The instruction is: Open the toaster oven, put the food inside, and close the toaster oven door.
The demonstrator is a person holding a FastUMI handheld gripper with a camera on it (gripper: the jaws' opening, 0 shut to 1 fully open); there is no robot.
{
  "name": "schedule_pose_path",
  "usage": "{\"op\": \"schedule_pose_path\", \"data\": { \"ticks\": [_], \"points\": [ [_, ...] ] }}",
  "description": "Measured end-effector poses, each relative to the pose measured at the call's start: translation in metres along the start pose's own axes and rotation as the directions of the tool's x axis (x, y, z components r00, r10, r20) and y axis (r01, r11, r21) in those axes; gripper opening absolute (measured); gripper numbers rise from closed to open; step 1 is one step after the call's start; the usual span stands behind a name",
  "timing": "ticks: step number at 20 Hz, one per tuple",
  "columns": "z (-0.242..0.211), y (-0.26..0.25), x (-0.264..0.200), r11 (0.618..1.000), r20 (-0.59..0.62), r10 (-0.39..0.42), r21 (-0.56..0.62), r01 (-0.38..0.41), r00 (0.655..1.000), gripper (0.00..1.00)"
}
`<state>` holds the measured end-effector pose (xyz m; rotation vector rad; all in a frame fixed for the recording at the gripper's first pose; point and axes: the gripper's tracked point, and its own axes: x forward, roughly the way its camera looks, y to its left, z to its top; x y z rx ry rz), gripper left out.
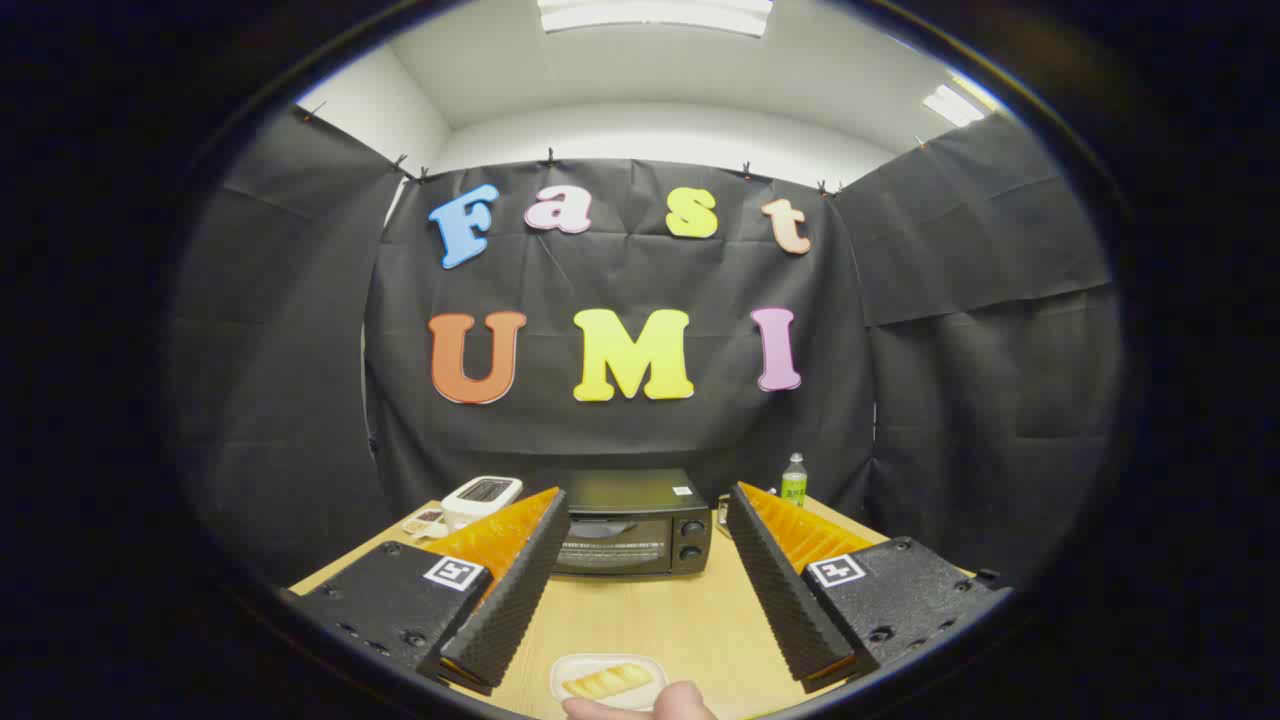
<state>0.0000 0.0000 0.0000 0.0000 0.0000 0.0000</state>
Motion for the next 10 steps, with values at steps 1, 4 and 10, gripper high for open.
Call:
{"op": "schedule_pose_path", "data": {
  "ticks": [1, 4, 10],
  "points": [
    [-0.0009, 0.0, 0.0002, 1.0, -0.001, 0.0, 0.001, 0.0, 1.0, 1.0],
    [-0.0024, 0.0002, 0.0013, 1.0, -0.006, -0.001, 0.0, 0.001, 1.0, 1.0],
    [-0.0028, 0.0034, 0.003, 1.0, -0.009, 0.004, 0.001, -0.004, 1.0, 1.0]
  ]
}}
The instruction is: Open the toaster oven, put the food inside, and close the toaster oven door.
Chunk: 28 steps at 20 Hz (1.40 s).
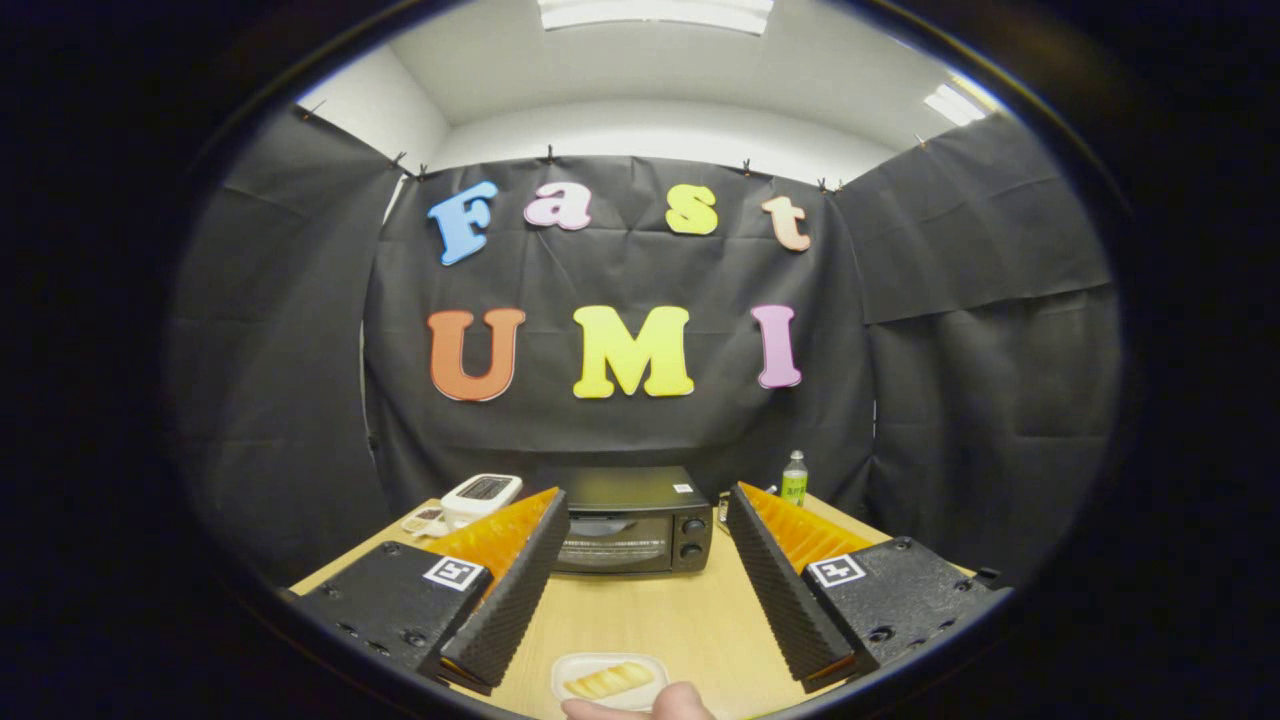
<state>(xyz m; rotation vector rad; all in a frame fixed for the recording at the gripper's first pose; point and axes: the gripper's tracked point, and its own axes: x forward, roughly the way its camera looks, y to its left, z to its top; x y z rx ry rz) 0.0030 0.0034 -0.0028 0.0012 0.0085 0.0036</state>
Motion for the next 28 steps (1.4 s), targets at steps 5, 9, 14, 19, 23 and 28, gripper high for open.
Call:
{"op": "schedule_pose_path", "data": {
  "ticks": [5, 9, 14, 19, 23, 28],
  "points": [
    [-0.008, -0.002, 0.006, 1.0, -0.026, 0.002, 0.004, -0.002, 1.0, 1.0],
    [-0.017, -0.003, 0.013, 0.999, -0.054, 0.01, 0.031, -0.008, 0.998, 1.0],
    [-0.014, -0.002, 0.023, 0.999, -0.052, 0.045, 0.027, -0.043, 0.998, 1.0],
    [-0.014, 0.005, 0.044, 0.995, -0.077, 0.097, 0.02, -0.096, 0.992, 1.0],
    [-0.008, 0.009, 0.067, 0.993, -0.058, 0.108, 0.045, -0.106, 0.992, 1.0],
    [-0.005, 0.025, 0.117, 0.992, -0.023, 0.124, 0.036, -0.123, 0.992, 1.0]
  ]
}}
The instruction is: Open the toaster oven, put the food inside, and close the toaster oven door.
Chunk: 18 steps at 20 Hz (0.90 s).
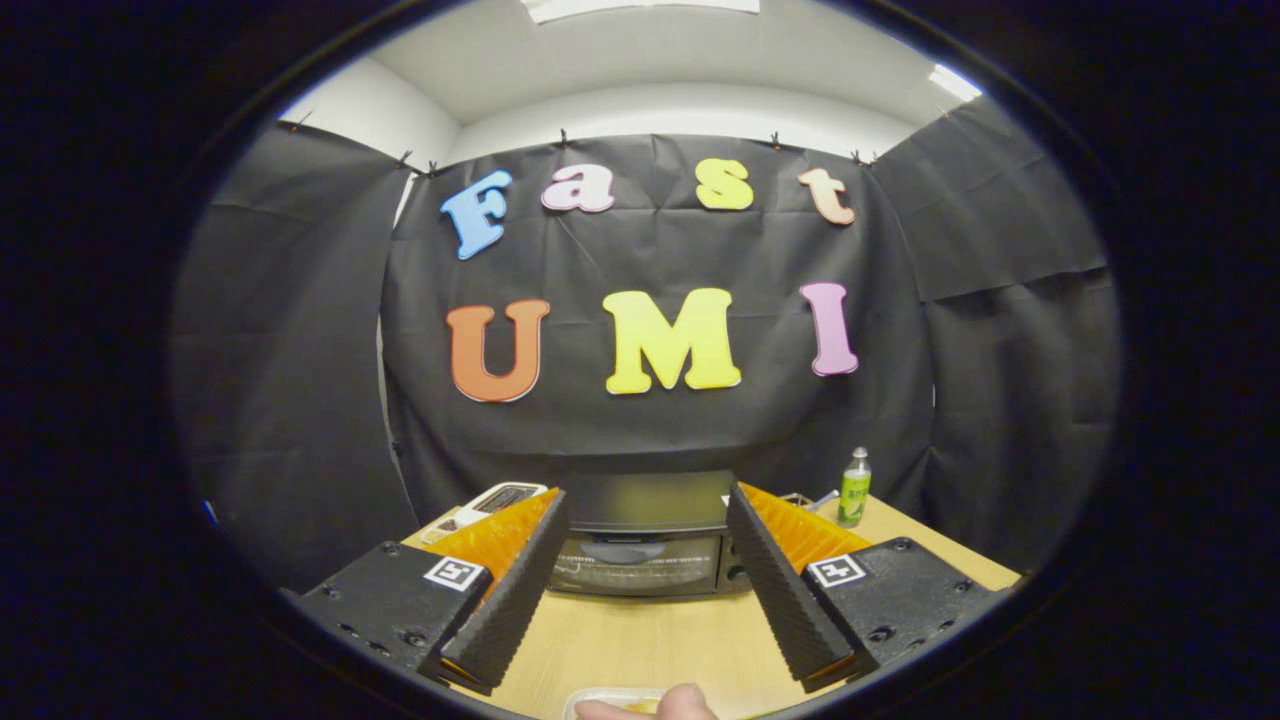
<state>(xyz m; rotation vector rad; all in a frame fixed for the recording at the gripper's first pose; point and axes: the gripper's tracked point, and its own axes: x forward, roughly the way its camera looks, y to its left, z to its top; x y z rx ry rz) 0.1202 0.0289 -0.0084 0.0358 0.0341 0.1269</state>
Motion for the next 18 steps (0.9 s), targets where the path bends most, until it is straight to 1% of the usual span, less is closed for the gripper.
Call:
{"op": "schedule_pose_path", "data": {
  "ticks": [2, 3, 6, 10, 14, 18],
  "points": [
    [-0.002, 0.003, 0.029, 1.0, 0.012, -0.008, 0.003, 0.008, 1.0, 1.0],
    [-0.01, 0.007, 0.045, 1.0, 0.006, -0.003, 0.012, 0.003, 1.0, 1.0],
    [-0.038, 0.02, 0.09, 0.999, -0.061, 0.013, 0.033, -0.011, 0.998, 1.0],
    [-0.079, 0.026, 0.144, 1.0, -0.13, 0.01, 0.014, -0.008, 0.991, 1.0],
    [-0.116, 0.019, 0.175, 1.0, -0.182, -0.028, -0.001, 0.028, 0.983, 1.0],
    [-0.146, 0.015, 0.191, 0.998, -0.228, -0.058, -0.013, 0.057, 0.972, 1.0]
  ]
}}
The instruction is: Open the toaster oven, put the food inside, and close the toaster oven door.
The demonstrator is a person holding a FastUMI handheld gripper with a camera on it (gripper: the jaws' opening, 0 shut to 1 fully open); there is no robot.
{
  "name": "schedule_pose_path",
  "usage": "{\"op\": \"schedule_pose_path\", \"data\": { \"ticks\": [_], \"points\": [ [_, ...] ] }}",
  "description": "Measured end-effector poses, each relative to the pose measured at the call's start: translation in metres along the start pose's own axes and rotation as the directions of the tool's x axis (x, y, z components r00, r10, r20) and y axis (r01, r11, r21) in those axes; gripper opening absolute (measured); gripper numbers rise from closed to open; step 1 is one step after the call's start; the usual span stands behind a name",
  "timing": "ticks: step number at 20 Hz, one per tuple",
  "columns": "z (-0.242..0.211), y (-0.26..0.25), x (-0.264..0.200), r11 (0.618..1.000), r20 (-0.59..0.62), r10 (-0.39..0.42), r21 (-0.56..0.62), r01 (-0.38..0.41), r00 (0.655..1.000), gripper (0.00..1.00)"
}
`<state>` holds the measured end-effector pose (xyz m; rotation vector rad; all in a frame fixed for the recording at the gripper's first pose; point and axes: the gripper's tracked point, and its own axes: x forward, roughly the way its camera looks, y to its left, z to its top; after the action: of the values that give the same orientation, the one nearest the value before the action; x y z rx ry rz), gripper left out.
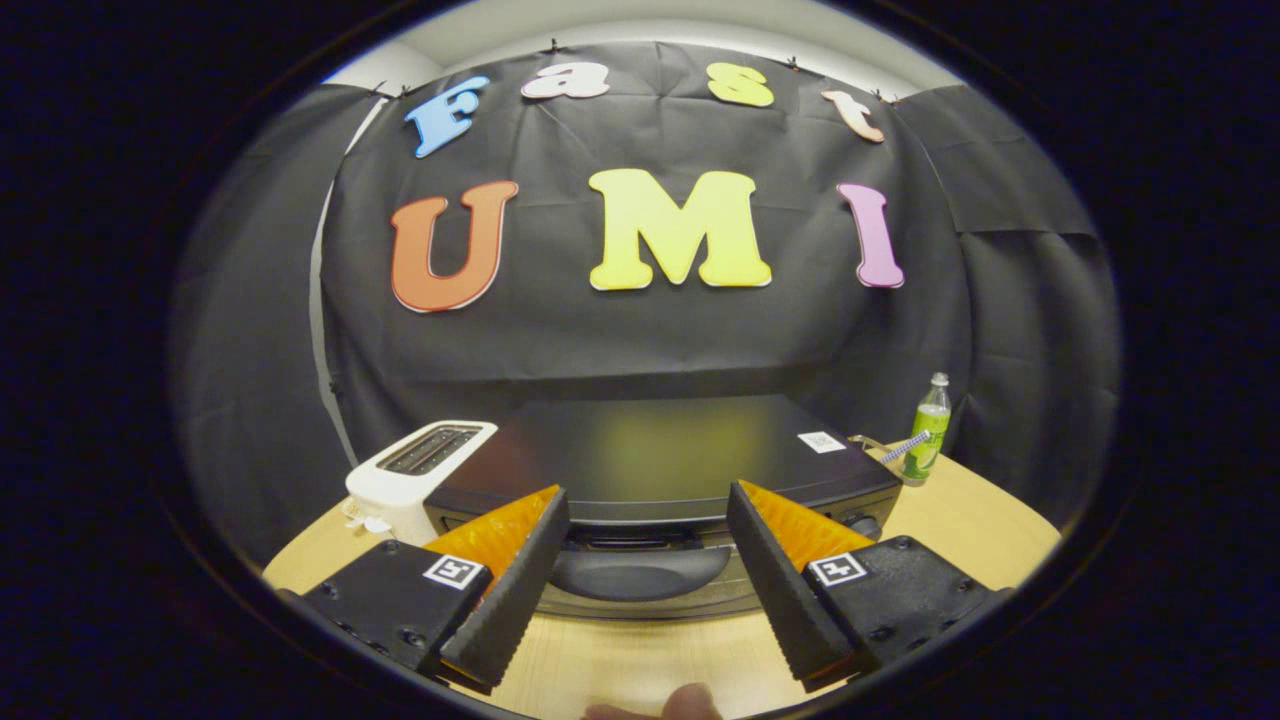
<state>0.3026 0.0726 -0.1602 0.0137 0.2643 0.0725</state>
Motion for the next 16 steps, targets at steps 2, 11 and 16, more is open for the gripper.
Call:
{"op": "schedule_pose_path", "data": {
  "ticks": [2, 11, 16],
  "points": [
    [-0.009, 0.0, 0.005, 1.0, -0.013, -0.009, -0.001, 0.009, 1.0, 1.0],
    [-0.022, 0.002, 0.0, 0.998, -0.013, -0.028, -0.051, 0.027, 1.0, 1.0],
    [-0.041, 0.001, -0.033, 0.999, -0.032, -0.007, -0.036, 0.006, 0.999, 1.0]
  ]
}}
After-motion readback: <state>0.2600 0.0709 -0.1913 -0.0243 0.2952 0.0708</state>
